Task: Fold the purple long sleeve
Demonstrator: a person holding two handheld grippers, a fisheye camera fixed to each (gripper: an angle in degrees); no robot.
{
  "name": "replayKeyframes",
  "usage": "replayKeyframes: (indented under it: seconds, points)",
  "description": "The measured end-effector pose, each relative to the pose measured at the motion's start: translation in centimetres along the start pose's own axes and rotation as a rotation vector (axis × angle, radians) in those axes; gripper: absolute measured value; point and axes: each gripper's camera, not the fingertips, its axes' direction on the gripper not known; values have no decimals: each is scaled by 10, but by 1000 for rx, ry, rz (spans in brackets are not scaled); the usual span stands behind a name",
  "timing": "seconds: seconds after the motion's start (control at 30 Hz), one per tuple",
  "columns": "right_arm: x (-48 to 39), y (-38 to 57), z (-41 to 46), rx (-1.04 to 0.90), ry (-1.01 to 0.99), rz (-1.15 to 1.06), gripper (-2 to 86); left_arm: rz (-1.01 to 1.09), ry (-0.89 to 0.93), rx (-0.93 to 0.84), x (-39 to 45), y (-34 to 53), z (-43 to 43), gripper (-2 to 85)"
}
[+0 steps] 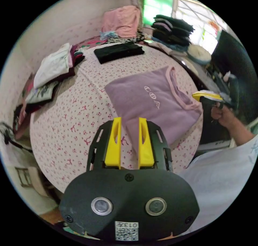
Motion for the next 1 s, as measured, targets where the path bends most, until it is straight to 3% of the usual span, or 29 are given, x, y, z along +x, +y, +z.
replayKeyframes:
  seconds: [0.1, 0.37, 0.53, 0.77, 1.0]
  points:
    - [55, 6, -20, 127, -14, 185, 114, -199, 171, 66, -54, 11, -4, 128]
    - [144, -8, 24, 12, -191, 314, 142, -461, 503, 71, -166, 17, 46, 153]
    - [175, -15, 42, -51, -270, 373, 143, -409, 572, 1, -199, 2, 79, 165]
    - [198, -28, 51, -104, -196, 404, 143, -360, 692, -31, -239, -10, 114, 171]
    - [207, -47, 56, -136, -75, 419, 163, -316, 670, 0, -267, -17, 117, 172]
